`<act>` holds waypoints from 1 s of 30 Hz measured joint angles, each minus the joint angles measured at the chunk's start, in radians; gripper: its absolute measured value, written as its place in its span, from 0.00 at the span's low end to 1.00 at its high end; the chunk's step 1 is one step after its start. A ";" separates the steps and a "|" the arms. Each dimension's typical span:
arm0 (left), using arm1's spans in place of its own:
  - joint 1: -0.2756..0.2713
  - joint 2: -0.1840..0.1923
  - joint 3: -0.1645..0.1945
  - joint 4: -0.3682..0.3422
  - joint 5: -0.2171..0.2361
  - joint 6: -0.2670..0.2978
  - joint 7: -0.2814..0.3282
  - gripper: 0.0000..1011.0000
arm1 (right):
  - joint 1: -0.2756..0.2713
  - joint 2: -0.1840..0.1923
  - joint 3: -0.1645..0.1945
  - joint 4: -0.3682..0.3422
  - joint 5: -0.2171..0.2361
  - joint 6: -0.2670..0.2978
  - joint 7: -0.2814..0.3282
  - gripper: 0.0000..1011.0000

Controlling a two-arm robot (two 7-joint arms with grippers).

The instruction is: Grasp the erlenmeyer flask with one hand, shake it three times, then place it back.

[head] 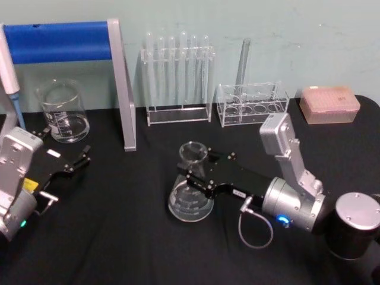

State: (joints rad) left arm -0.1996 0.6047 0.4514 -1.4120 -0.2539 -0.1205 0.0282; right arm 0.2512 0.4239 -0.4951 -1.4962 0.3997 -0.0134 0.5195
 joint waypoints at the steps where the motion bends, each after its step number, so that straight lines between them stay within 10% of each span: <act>1: 0.000 0.000 0.000 0.000 0.000 0.000 0.000 0.99 | -0.002 0.003 0.003 -0.008 -0.002 0.004 -0.005 0.44; 30: 0.000 0.000 0.000 0.000 0.000 0.000 0.000 0.99 | -0.075 0.003 0.137 -0.216 -0.102 0.133 -0.211 0.44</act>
State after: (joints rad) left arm -0.1995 0.6047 0.4514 -1.4119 -0.2539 -0.1205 0.0283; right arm 0.1763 0.4273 -0.3585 -1.7127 0.2982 0.1198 0.3090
